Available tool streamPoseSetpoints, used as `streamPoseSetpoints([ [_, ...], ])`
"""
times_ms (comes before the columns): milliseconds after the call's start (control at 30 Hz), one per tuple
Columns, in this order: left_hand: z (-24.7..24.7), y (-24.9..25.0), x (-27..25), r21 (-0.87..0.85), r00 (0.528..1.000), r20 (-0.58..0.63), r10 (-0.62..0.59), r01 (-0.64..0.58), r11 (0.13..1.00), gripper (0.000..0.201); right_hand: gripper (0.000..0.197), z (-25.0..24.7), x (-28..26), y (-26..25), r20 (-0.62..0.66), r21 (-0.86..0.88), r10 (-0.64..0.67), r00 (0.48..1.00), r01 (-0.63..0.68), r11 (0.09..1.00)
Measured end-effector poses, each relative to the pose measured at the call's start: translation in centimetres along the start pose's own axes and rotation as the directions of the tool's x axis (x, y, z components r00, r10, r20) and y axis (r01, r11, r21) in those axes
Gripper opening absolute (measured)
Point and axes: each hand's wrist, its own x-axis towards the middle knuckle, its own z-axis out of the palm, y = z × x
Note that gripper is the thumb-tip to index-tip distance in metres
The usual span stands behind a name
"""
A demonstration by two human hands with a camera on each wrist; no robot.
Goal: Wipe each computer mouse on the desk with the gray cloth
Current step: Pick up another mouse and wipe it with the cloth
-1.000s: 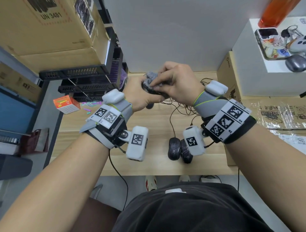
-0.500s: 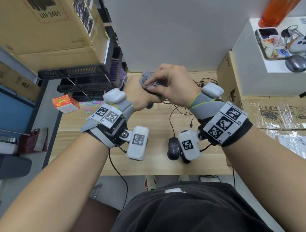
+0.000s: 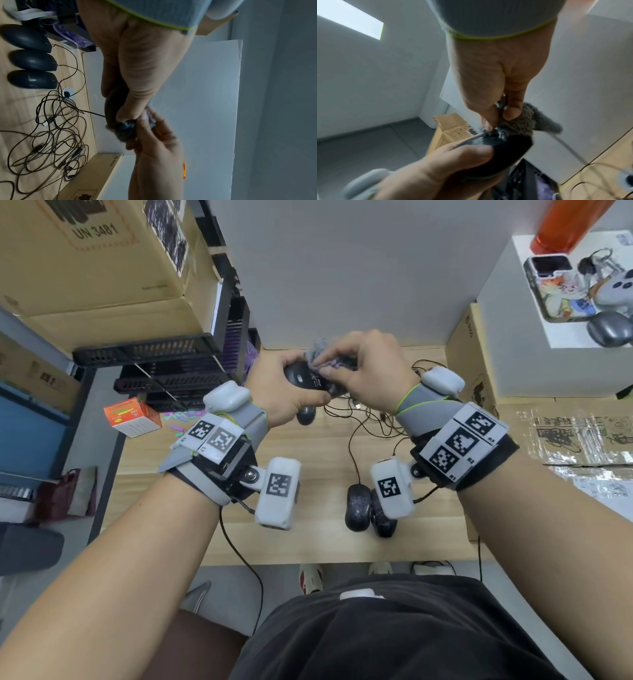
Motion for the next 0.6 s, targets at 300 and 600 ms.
streamPoseSetpoints([
  [300, -0.1, 0.1, 0.2, 0.007, 0.998, -0.055, -0.043, 0.043, 0.999, 0.064, 0.011, 0.2, -0.7, 0.9, 0.039, 0.024, 0.039, 0.998, -0.04, 0.999],
  [600, 1.0, 1.4, -0.3, -0.371, 0.965, 0.051, -0.258, 0.258, 0.892, 0.033, 0.008, 1.1, -0.9, 4.0, -0.006, 0.281, 0.379, 0.925, -0.362, 0.889],
])
